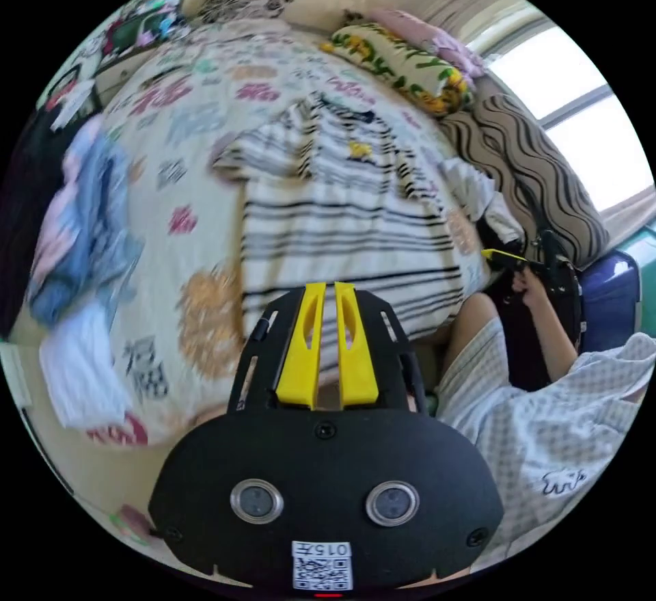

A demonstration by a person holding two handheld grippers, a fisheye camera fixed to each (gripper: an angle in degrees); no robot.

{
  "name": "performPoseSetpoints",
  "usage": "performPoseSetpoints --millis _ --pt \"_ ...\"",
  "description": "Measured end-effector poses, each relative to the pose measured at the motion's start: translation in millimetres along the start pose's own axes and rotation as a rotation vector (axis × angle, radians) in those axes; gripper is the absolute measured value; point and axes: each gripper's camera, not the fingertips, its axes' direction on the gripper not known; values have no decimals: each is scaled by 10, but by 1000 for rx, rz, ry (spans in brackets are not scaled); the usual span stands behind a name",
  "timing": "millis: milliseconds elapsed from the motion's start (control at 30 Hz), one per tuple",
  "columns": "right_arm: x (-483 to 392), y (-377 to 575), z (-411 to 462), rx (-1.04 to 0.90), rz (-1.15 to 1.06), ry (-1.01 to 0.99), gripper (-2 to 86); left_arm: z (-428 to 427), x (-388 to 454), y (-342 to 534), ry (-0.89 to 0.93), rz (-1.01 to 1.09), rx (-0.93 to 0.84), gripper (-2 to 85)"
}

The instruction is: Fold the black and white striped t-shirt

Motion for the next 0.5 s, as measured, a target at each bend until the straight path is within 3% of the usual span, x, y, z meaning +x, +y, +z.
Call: performPoseSetpoints --millis 167,267,333,500 --pt "325 -842 378 -57 12 -48 78 1015 561 -1356 203 73 29 35" --pt "444 -1054 443 -105 45 -140 82 1570 729 -1749 337 42 -80 53" --pt "474 -1106 446 -139 51 -119 75 1810 822 -1832 241 56 -176 56" --pt "618 -1104 251 -148 96 -200 28 1981 913 -1686 323 18 -304 9"
